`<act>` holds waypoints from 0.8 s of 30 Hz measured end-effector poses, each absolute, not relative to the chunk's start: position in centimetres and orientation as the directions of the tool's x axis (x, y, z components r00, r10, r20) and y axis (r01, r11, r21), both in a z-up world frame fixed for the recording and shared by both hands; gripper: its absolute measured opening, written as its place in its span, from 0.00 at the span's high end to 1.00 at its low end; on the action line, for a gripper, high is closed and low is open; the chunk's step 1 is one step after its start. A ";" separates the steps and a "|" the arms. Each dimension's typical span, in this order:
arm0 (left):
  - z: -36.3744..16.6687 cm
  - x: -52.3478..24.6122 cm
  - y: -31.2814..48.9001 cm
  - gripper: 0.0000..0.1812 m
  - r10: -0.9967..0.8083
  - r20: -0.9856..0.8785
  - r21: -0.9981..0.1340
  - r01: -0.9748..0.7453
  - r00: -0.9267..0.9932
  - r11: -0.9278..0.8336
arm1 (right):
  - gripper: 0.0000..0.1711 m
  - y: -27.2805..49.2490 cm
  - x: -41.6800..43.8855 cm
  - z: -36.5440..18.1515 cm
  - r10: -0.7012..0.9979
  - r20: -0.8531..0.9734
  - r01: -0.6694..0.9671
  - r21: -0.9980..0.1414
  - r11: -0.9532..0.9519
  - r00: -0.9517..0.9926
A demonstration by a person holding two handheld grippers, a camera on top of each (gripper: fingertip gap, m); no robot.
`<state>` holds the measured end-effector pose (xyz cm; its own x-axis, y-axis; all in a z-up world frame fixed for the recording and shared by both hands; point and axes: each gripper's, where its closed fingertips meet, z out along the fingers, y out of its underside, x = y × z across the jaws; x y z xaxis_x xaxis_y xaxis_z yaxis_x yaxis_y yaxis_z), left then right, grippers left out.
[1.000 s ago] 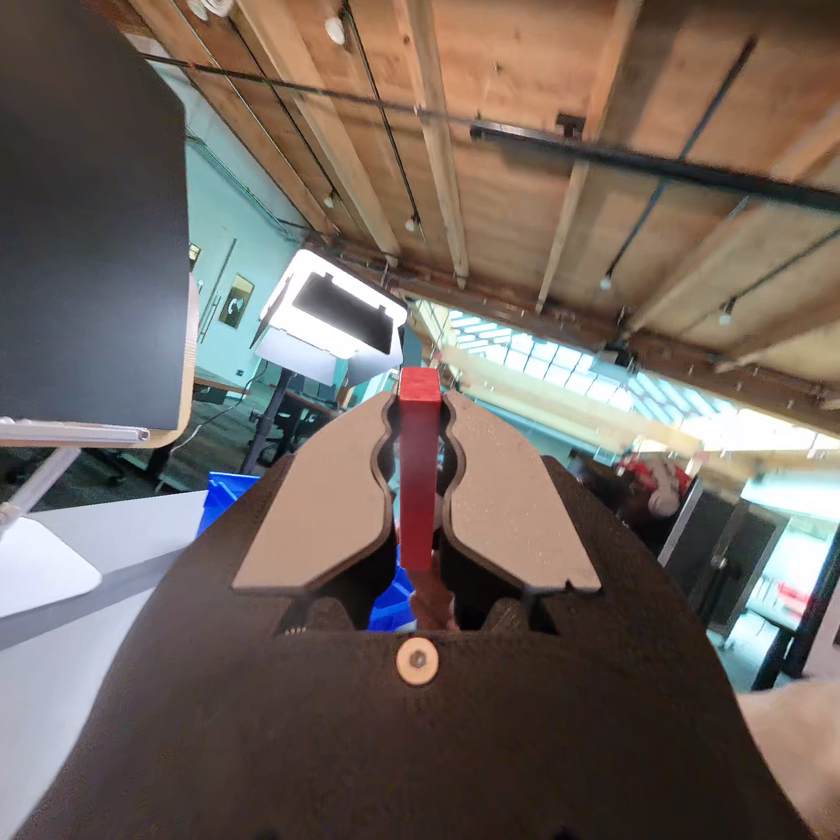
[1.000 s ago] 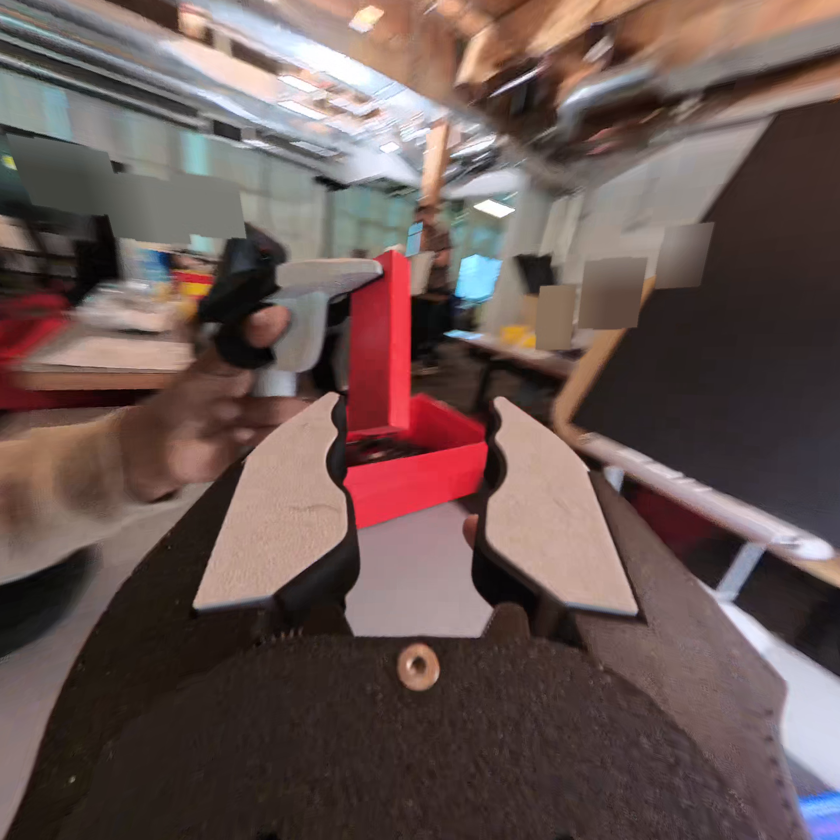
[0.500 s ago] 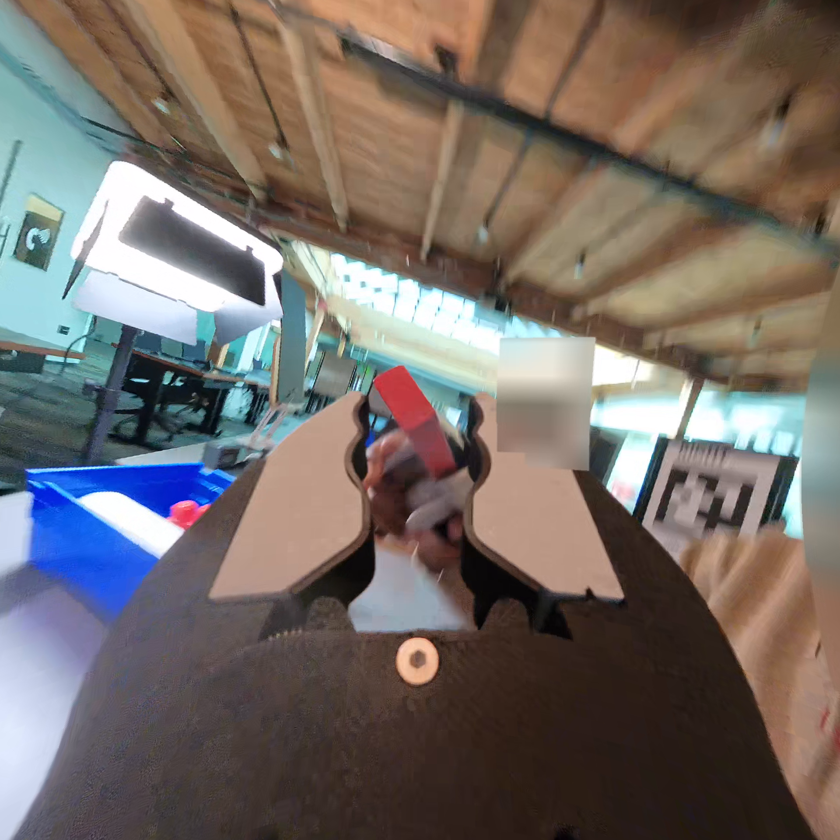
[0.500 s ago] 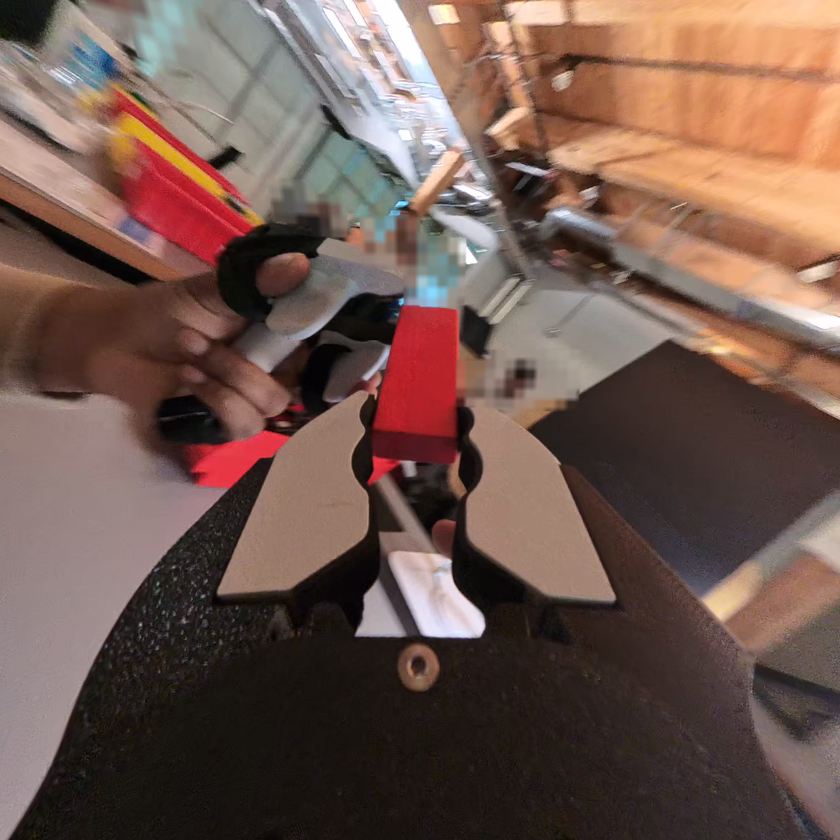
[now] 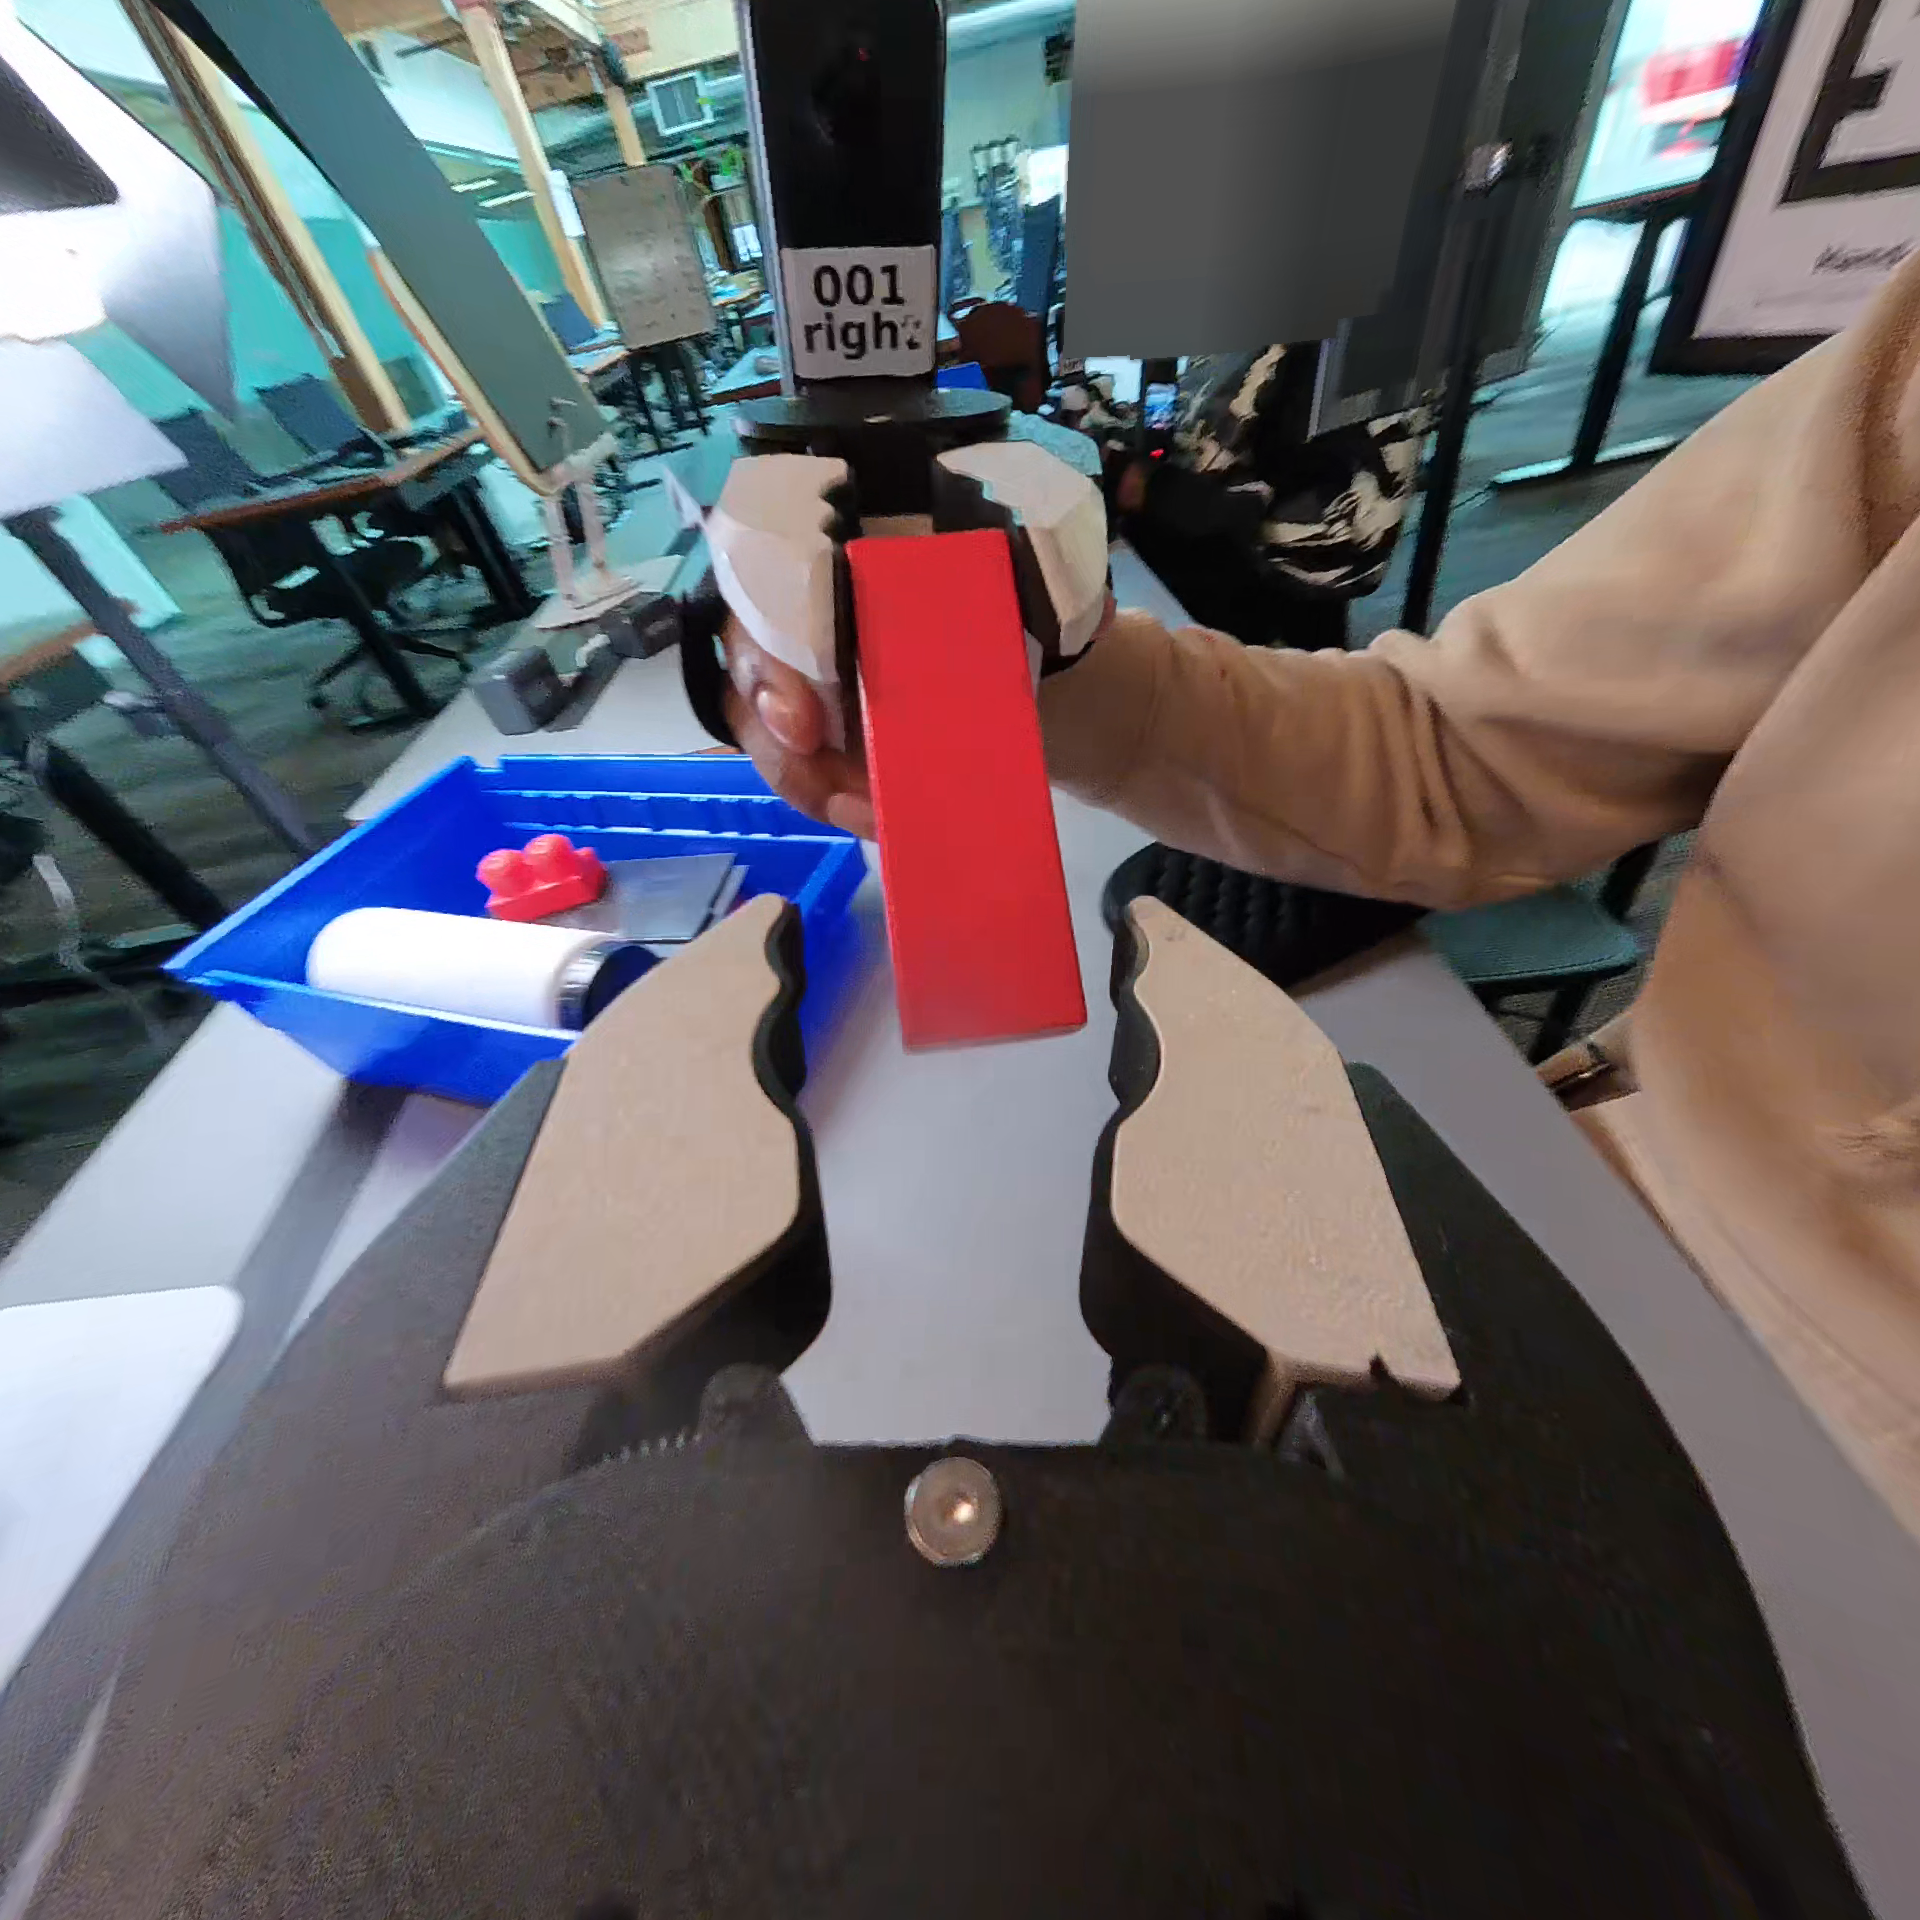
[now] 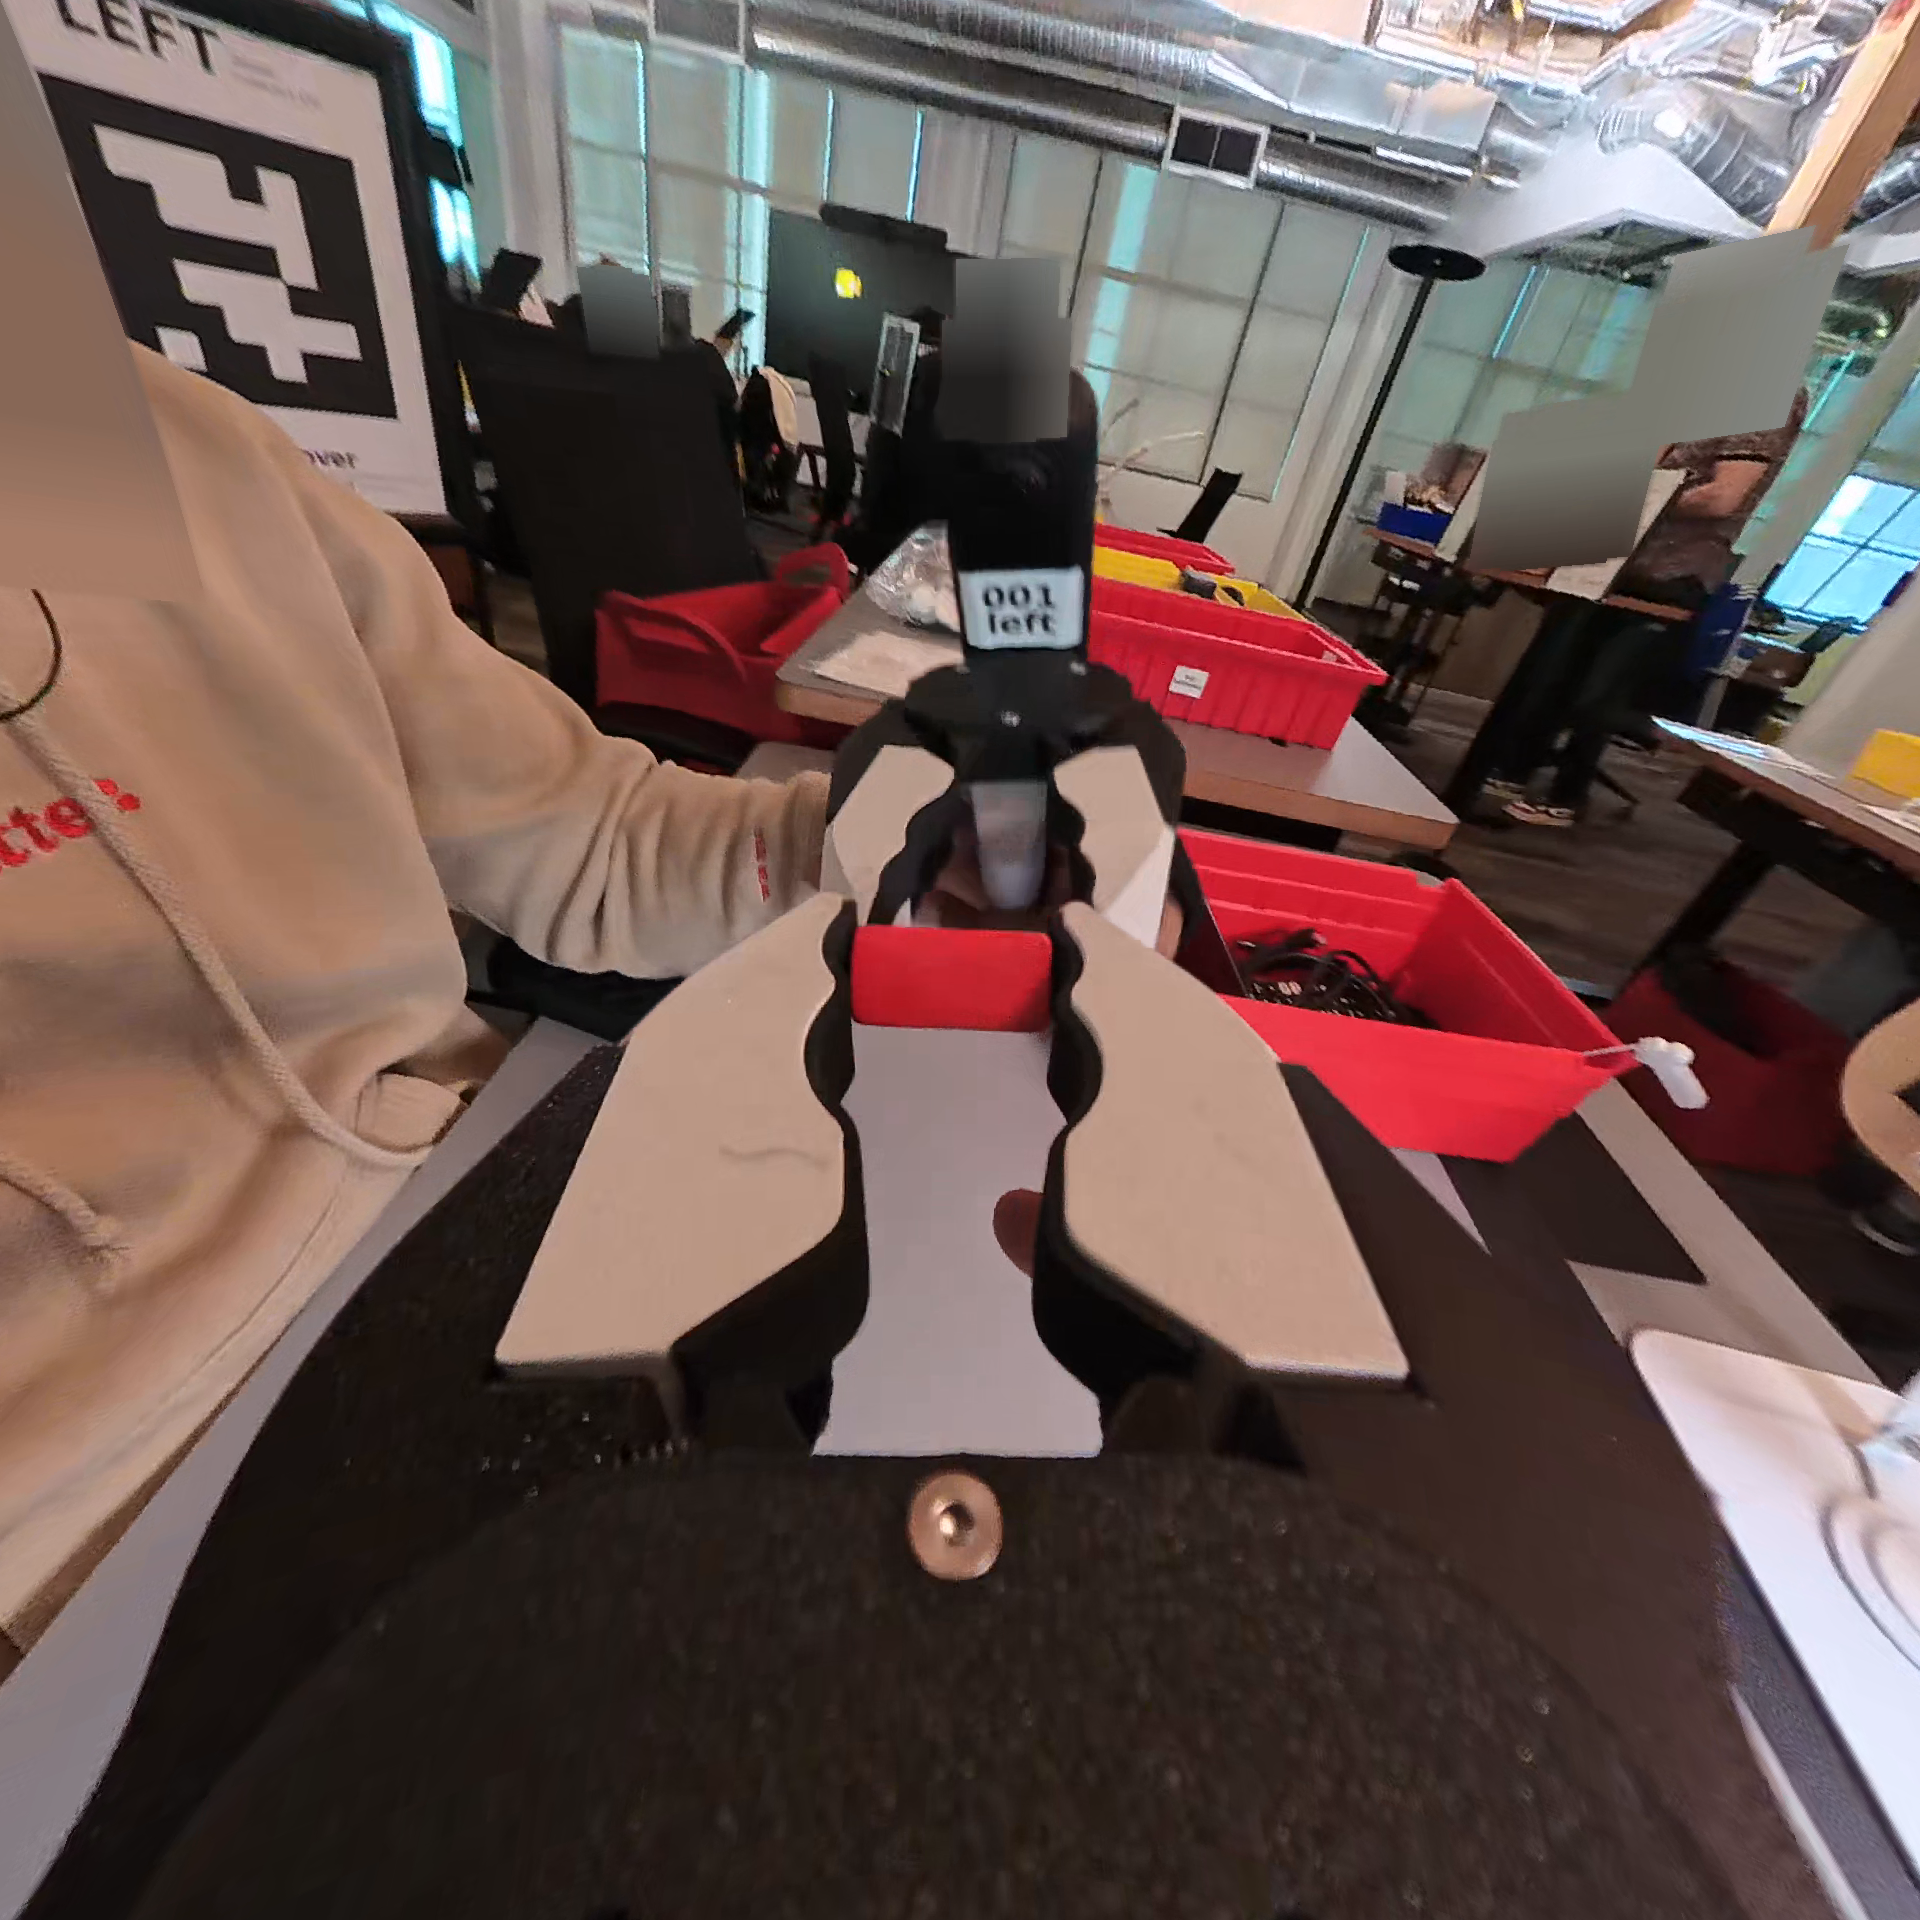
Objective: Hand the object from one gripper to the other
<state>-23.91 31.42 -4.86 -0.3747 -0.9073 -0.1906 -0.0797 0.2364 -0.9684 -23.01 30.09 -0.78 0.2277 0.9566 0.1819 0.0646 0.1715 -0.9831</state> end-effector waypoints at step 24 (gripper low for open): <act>-6.8 -24.5 35.2 0.81 -0.508 0.735 -0.675 -0.417 -0.449 -0.609 | 0.75 37.3 -22.5 -6.5 0.567 0.730 0.646 -0.649 0.401 0.382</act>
